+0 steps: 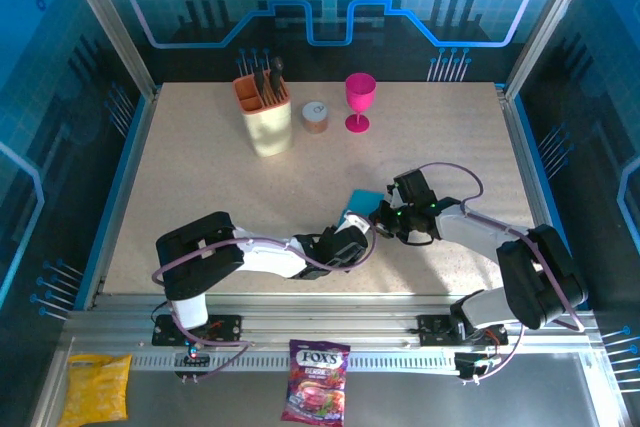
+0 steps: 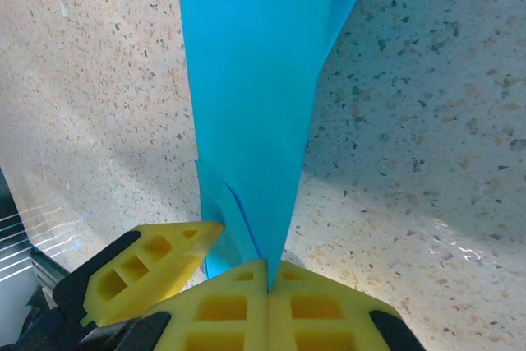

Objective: Fold a paper plane with a square sheet of paper (pick it up from the middle)
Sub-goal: Fold the wing for the fifth time at the center of the table.

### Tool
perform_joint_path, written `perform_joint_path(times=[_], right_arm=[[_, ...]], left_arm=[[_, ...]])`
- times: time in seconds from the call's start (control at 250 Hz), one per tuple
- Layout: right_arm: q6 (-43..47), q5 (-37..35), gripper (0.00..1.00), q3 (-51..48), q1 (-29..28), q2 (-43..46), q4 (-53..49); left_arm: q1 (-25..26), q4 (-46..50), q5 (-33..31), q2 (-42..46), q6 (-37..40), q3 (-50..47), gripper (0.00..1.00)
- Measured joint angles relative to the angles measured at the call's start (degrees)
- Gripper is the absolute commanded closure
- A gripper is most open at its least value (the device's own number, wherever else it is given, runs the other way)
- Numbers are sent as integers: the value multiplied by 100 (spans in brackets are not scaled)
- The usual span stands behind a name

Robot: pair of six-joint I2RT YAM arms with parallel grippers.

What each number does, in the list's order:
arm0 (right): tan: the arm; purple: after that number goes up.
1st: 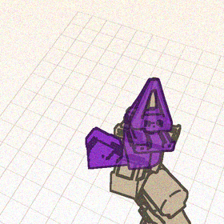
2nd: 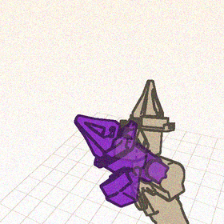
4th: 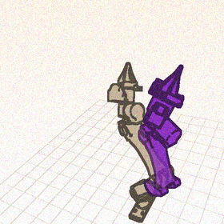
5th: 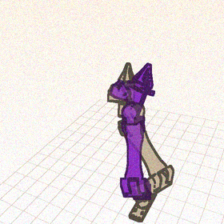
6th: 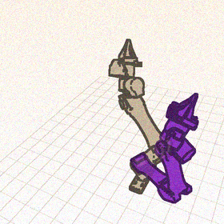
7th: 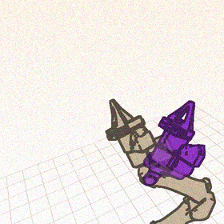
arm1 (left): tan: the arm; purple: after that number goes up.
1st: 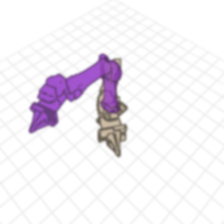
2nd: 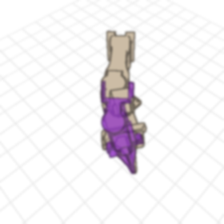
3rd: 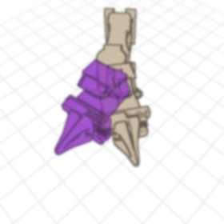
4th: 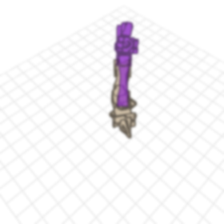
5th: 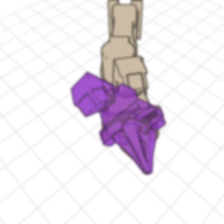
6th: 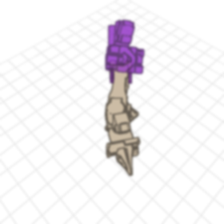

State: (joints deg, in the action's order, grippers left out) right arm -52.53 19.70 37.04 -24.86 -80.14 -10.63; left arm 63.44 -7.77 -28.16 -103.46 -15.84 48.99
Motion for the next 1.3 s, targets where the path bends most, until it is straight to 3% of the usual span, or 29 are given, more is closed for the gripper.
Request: perform_joint_path(times=[0.483,0.711,0.807,0.907,1.127,1.302], right_arm=[[2,2,100,39,0,-317,-15],[20,2,100,81,0,-350,-138],[61,7,89,118,0,-350,-201],[175,26,81,282,0,-332,-348],[555,-35,77,719,249,275,-986],[931,2,77,1165,466,365,-1209]], left_arm=[[0,-28,-516,-28,520,0,53],[-9,-90,-570,-140,640,-2,77],[-39,-157,-546,-153,697,-15,91],[-87,-240,-396,-153,743,-66,100],[-437,-400,271,118,623,-358,100],[-728,-503,1239,457,302,-621,100]])
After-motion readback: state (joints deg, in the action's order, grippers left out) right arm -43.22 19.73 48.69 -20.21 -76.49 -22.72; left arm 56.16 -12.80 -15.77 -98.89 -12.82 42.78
